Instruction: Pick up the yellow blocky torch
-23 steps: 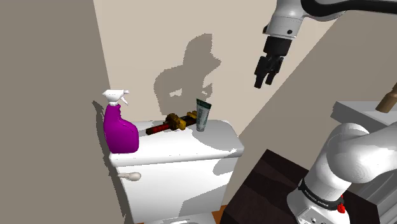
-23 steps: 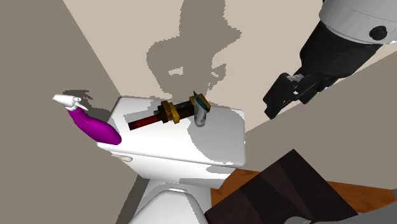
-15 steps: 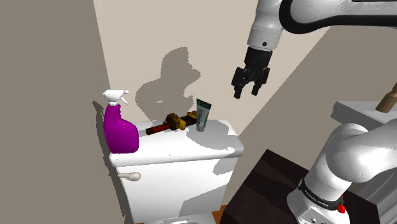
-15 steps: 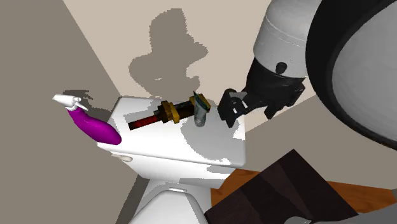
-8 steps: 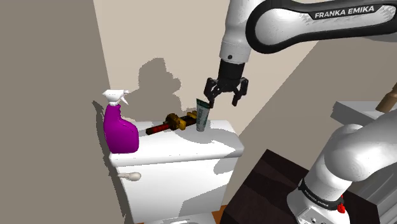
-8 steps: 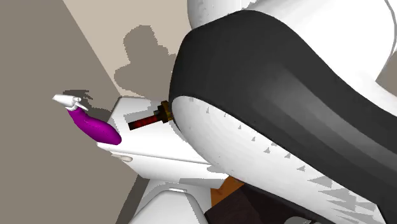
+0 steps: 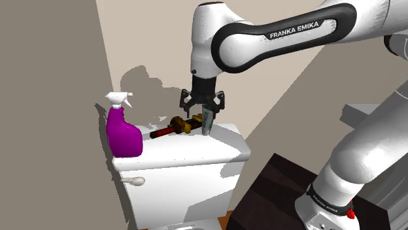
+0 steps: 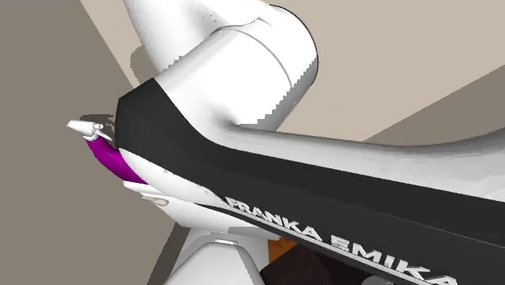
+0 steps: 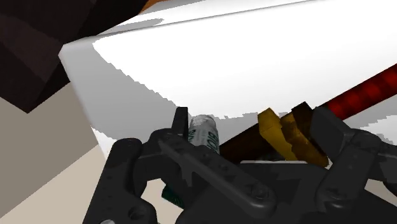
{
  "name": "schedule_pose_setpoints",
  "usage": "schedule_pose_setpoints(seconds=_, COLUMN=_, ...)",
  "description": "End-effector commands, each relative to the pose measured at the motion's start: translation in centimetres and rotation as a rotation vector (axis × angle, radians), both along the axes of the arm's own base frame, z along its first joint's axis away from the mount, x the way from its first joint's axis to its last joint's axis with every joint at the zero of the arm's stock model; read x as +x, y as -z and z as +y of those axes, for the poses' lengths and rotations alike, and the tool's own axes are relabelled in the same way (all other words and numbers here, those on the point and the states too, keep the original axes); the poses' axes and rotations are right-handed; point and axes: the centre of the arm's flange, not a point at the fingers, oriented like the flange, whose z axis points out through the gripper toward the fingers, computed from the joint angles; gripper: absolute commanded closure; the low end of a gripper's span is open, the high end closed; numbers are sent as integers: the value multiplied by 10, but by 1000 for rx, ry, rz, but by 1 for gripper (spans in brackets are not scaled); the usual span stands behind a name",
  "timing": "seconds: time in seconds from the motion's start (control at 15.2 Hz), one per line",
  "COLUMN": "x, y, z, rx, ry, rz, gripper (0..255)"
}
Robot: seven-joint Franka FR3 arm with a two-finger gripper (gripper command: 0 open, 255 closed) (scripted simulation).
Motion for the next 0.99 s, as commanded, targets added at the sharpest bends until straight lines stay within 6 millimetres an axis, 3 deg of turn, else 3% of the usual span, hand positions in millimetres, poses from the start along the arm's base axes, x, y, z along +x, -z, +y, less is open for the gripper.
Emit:
schedule_pose_setpoints(seconds=0.0, x=23, y=13, z=12, rx=-7, ry=80, rz=-4, gripper=0)
schedule_pose_setpoints(seconds=0.53, x=117, y=62, z=43, rx=-42, ry=364, rz=-13, gripper=0)
schedule_pose_setpoints(seconds=0.92, x=120, y=90, z=43, rx=-43, ry=373, rz=-14, gripper=0)
